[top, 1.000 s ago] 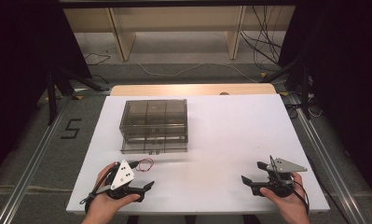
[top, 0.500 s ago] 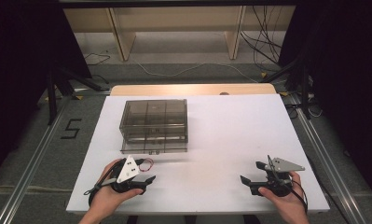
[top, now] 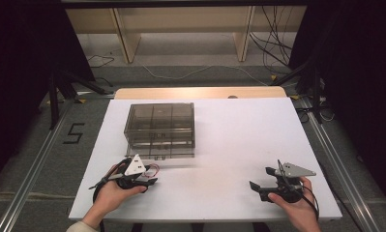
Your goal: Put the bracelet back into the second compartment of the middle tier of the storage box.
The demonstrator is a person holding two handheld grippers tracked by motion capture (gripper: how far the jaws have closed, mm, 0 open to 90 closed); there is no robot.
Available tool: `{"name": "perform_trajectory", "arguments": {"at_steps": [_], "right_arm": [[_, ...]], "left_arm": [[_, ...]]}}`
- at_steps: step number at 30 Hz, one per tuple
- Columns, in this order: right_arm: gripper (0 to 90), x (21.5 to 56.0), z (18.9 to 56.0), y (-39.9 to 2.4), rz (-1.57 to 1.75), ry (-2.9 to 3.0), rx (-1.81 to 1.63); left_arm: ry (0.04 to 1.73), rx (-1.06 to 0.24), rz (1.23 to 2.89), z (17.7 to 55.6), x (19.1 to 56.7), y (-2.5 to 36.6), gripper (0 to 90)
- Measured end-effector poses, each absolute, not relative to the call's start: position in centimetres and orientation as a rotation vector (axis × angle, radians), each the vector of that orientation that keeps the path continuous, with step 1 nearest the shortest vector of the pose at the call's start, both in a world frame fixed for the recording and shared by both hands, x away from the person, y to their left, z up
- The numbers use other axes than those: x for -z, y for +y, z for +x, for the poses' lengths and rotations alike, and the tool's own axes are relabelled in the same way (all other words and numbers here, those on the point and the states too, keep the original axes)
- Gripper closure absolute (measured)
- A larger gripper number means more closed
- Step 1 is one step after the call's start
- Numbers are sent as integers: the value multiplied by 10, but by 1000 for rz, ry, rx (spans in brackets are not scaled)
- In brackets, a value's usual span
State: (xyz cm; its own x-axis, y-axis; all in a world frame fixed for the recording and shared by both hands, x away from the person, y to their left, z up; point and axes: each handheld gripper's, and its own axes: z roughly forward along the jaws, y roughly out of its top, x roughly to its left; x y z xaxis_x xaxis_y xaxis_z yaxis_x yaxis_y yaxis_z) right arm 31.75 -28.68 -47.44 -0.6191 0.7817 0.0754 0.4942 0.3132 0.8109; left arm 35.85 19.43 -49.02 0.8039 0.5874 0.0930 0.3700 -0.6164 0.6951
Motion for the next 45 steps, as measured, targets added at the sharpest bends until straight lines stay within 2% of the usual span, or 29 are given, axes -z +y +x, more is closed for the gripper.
{"name": "perform_trajectory", "arguments": {"at_steps": [9,13,26,35,45], "right_arm": [[169,474,317,-287,1133,2259,-1206],[169,474,317,-286,1132,2258,-1210],[169,474,317,-286,1130,2259,-1211],[169,474,318,-286,1130,2258,-1212],[169,474,317,-286,1136,2255,-1210]], "left_arm": [[762,-293,2275,365,492,203,555],[768,-289,2281,365,492,204,600],[834,-273,2348,362,484,194,857],[835,-278,2351,361,483,194,864],[835,-283,2279,359,474,196,865]]}}
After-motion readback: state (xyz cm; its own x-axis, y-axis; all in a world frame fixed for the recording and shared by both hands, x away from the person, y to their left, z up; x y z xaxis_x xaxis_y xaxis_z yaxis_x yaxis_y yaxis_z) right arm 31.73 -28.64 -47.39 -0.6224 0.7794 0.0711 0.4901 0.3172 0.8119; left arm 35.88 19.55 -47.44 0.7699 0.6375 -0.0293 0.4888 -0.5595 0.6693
